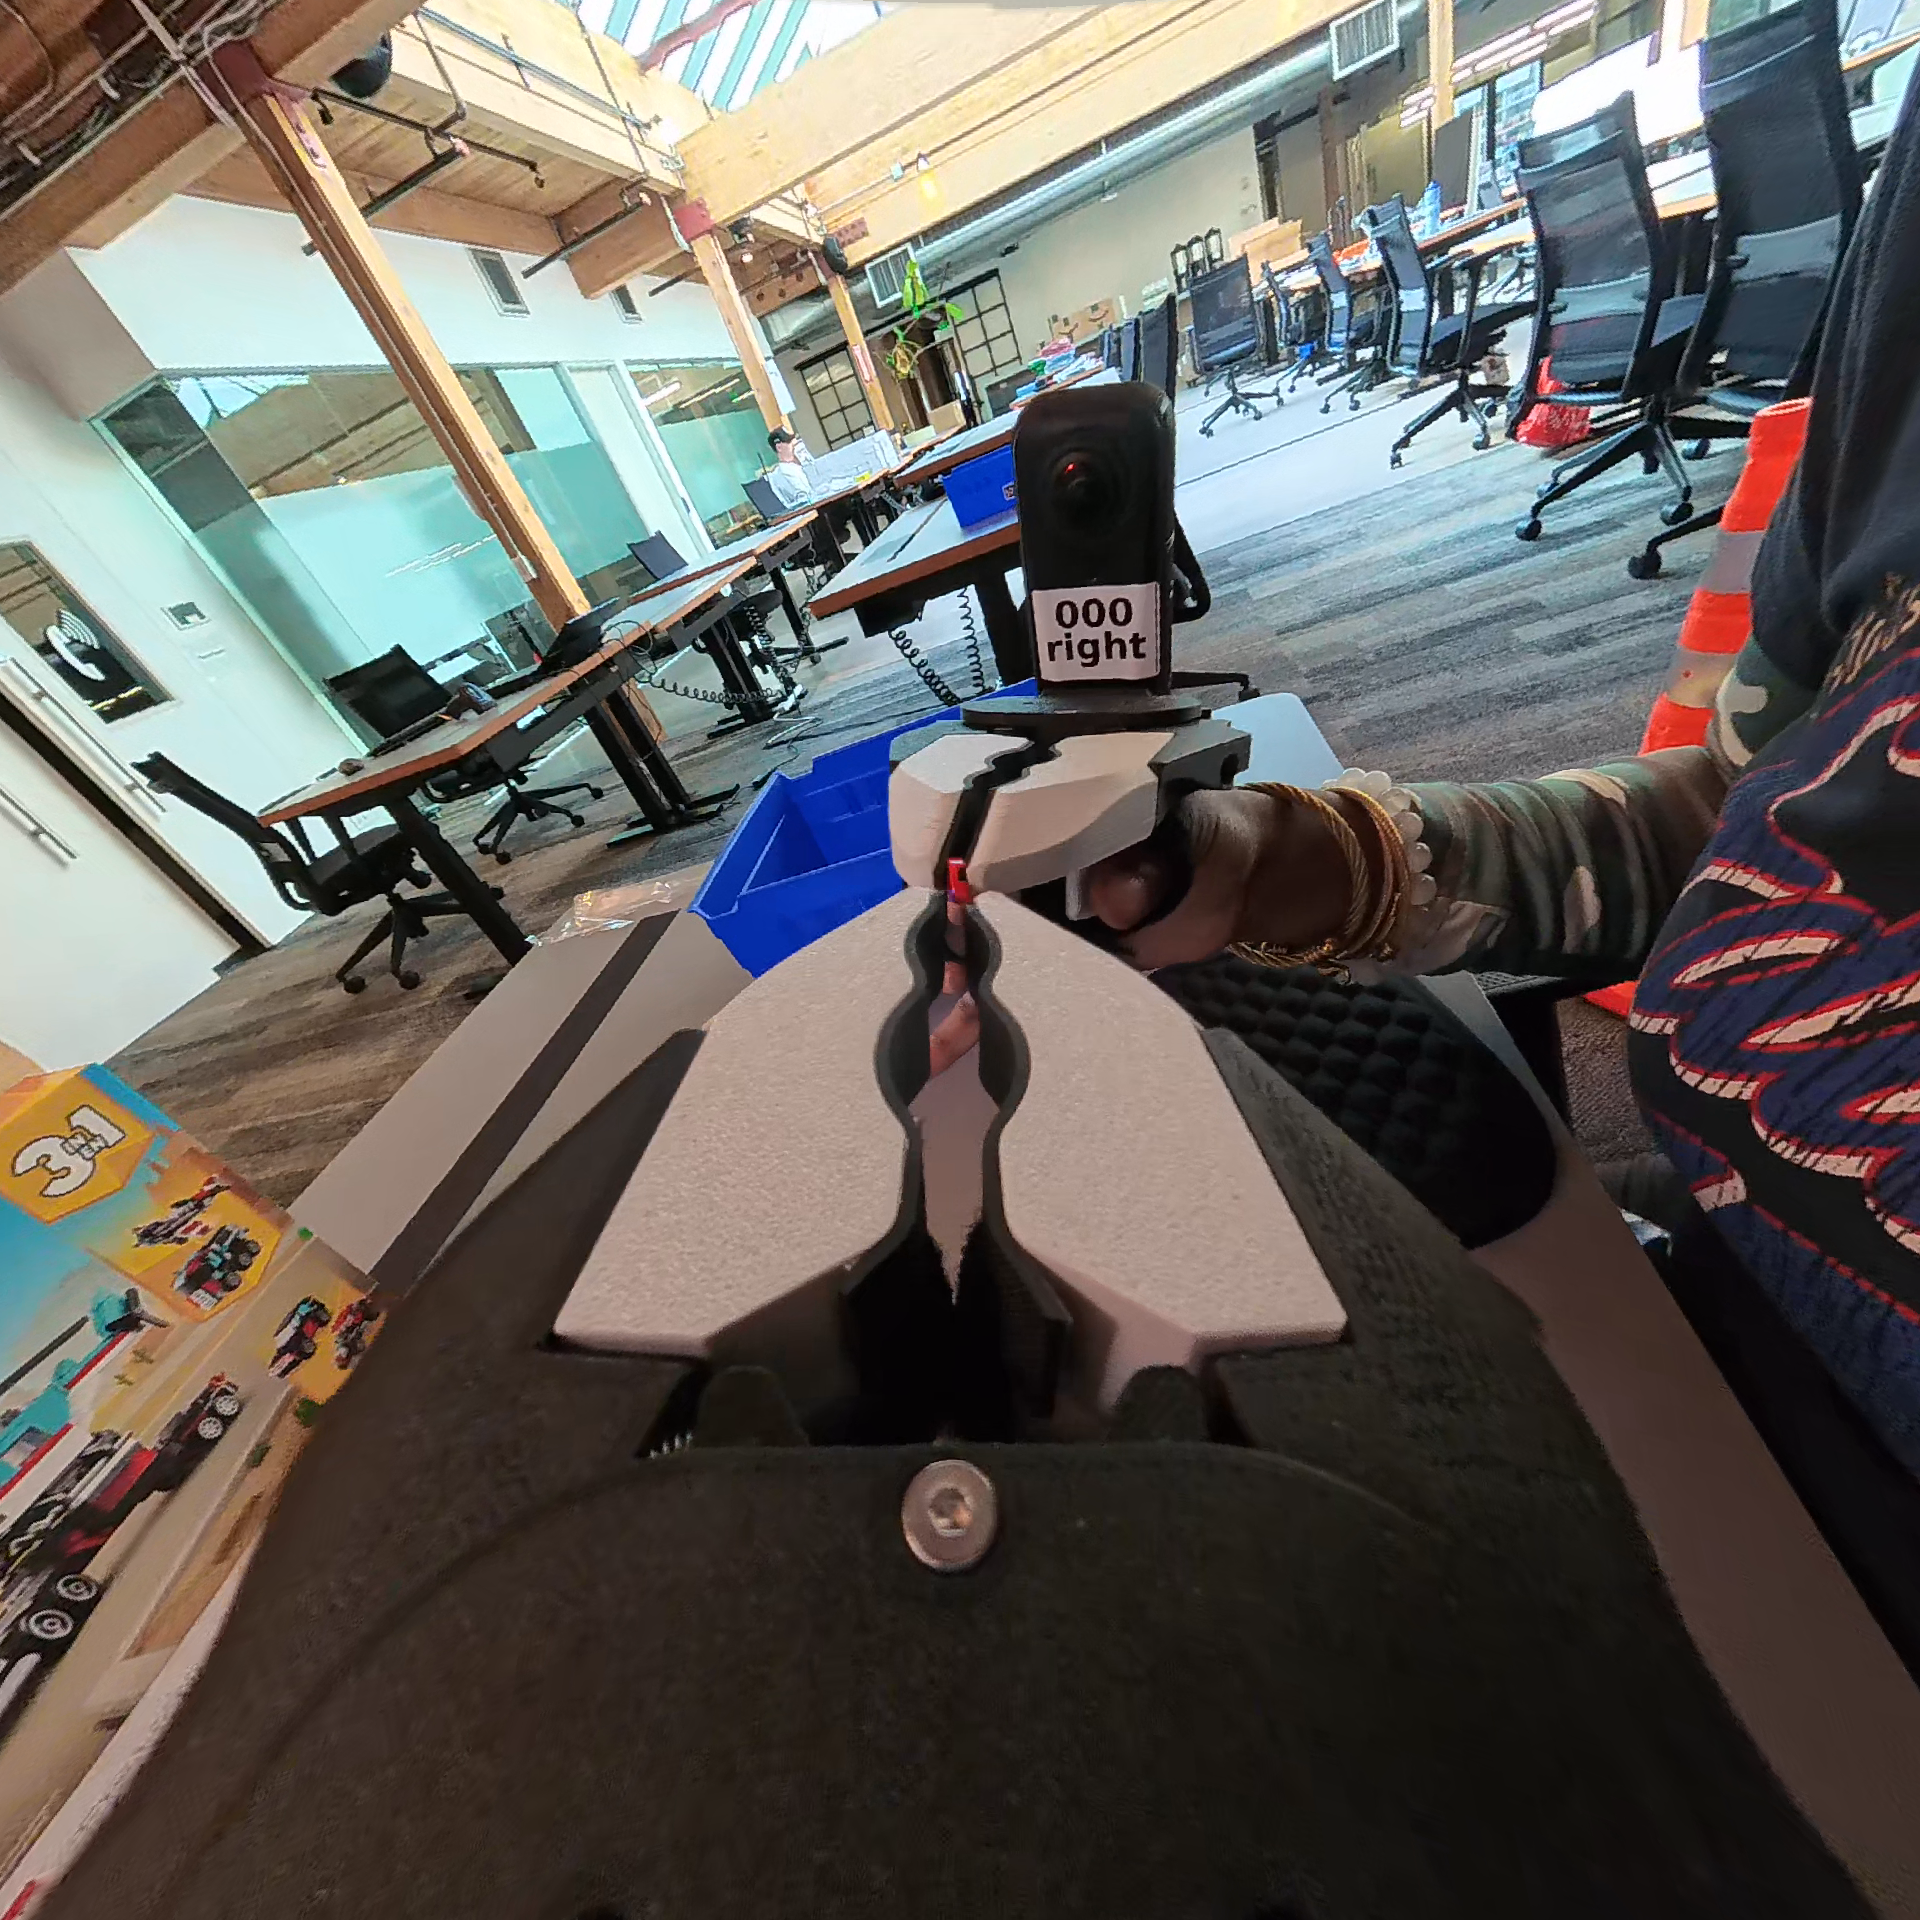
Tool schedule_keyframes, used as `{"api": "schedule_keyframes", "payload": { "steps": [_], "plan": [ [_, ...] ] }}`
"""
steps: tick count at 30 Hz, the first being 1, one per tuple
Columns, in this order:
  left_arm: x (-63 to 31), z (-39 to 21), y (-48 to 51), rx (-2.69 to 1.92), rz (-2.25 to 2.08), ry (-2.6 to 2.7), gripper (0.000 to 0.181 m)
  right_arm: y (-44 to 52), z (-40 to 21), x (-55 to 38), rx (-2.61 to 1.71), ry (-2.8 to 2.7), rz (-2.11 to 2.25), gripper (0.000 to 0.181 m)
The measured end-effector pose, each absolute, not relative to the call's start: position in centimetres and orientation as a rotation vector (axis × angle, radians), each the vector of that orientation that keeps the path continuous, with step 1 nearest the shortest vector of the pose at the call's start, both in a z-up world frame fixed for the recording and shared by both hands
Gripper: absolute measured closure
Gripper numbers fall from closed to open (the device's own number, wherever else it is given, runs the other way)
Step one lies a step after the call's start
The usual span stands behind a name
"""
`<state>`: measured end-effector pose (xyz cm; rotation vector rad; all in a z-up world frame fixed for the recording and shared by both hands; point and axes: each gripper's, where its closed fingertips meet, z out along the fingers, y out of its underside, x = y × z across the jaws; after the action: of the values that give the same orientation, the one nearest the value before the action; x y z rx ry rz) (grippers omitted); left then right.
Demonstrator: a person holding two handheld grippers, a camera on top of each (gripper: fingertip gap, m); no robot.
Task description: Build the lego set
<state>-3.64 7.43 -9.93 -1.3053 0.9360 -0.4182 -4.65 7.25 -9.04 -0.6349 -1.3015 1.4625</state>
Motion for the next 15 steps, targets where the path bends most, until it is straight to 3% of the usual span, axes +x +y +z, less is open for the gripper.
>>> {"api": "schedule_keyframes", "payload": {
  "steps": [15],
  "plan": [
    [-3.62, -9.97, 7.18, -1.310, -0.475, 0.946, 0.177, 7.02, -9.26, -4.84, -0.633, -1.318, 1.469, 0.178]
  ]
}}
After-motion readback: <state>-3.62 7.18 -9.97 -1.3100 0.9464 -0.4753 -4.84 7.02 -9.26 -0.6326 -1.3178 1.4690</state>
